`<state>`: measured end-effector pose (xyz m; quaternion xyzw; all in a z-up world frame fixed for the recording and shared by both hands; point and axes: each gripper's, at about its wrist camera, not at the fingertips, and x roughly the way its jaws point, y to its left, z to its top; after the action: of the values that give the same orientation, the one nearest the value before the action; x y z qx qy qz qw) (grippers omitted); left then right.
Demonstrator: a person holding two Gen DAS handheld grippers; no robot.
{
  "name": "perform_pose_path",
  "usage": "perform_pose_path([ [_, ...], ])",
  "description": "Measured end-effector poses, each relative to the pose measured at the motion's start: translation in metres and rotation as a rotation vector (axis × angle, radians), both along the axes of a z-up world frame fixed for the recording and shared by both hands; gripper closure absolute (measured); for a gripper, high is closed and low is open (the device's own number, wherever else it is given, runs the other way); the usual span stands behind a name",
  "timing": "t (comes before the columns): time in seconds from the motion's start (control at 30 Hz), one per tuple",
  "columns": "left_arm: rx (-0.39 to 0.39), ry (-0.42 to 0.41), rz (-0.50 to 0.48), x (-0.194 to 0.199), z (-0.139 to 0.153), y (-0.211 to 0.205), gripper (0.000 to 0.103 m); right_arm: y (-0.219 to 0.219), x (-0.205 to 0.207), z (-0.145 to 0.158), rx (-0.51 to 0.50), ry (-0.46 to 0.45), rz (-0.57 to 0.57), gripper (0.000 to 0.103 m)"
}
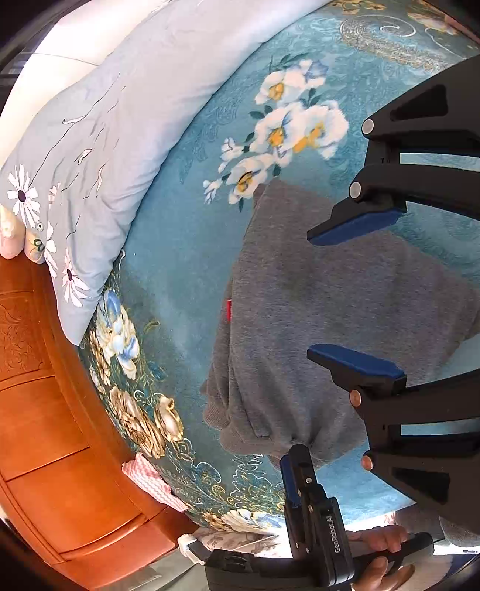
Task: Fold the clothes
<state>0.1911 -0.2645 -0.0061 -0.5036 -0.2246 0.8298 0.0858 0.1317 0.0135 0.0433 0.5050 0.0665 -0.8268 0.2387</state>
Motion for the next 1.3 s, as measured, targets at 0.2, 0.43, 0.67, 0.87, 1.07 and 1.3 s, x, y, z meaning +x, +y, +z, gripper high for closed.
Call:
perform_pose_path([
  [0.2, 0.020, -0.024, 0.018, -0.009, -0.010, -0.001, 0.060, -0.010, -0.033, -0.040, -0.022, -0.075, -0.079, 0.046],
  [0.43, 0.086, 0.007, 0.076, 0.006, 0.005, -0.021, 0.052, 0.009, -0.031, -0.036, -0.136, -0.112, -0.102, 0.046],
  [0.67, 0.149, -0.055, 0.174, 0.019, -0.018, -0.063, 0.026, 0.083, -0.003, -0.045, -0.371, -0.247, -0.234, 0.044],
  [0.87, 0.270, -0.104, 0.092, -0.001, -0.046, -0.055, 0.011, 0.111, 0.019, -0.075, -0.497, -0.368, -0.306, 0.044],
  [1.07, 0.283, -0.082, -0.066, -0.012, -0.046, -0.044, 0.000, 0.094, 0.016, -0.083, -0.566, -0.391, -0.256, 0.044],
  [1.3, 0.326, -0.114, -0.122, -0.002, -0.045, -0.054, 0.000, 0.094, 0.019, -0.088, -0.604, -0.384, -0.217, 0.044],
])
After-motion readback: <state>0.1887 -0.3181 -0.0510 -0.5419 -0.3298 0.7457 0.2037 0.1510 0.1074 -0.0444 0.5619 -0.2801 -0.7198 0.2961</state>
